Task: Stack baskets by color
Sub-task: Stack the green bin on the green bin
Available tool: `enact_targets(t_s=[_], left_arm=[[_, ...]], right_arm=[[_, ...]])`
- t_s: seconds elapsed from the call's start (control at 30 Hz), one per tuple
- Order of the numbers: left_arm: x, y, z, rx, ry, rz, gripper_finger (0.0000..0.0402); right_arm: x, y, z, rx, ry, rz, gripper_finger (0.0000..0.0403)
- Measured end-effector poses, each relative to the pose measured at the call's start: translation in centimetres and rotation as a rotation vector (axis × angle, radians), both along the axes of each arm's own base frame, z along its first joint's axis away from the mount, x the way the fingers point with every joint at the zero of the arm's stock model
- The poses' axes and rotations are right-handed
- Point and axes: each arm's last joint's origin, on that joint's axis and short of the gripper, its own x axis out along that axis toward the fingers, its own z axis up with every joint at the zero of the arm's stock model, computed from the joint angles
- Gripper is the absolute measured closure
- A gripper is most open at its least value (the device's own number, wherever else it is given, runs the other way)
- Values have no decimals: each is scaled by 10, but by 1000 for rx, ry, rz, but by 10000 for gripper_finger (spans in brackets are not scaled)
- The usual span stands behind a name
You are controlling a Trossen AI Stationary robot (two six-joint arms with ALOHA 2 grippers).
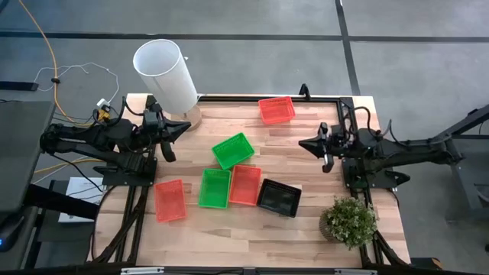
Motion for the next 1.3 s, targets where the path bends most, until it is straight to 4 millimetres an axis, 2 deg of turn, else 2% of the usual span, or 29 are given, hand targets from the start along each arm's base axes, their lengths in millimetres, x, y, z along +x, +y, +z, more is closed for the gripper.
enact_targets(t_s=[0.2,0.33,0.5,0.7,0.83,1.0,1.17,1.3], left_arm=[[1,0,0,29,20,-2,399],[6,0,-3,36,43,-4,371],[21,-2,-2,-2,120,-43,293],[51,-5,5,-90,316,-115,190],[70,-11,2,-208,491,-191,139],[87,-24,-22,-376,704,-233,116],[98,-41,-54,-620,851,-30,119],[110,-54,-79,-731,867,166,119]], right_arm=[[-4,0,3,1,-27,-3,402],[-4,0,3,1,-25,-3,403],[-4,0,3,8,-25,-3,403],[-4,0,4,10,-31,-6,403],[-4,0,4,10,-31,-10,403],[-4,0,4,10,-31,-10,403],[-4,0,4,10,-31,-11,403],[-4,0,3,10,-30,-10,403]])
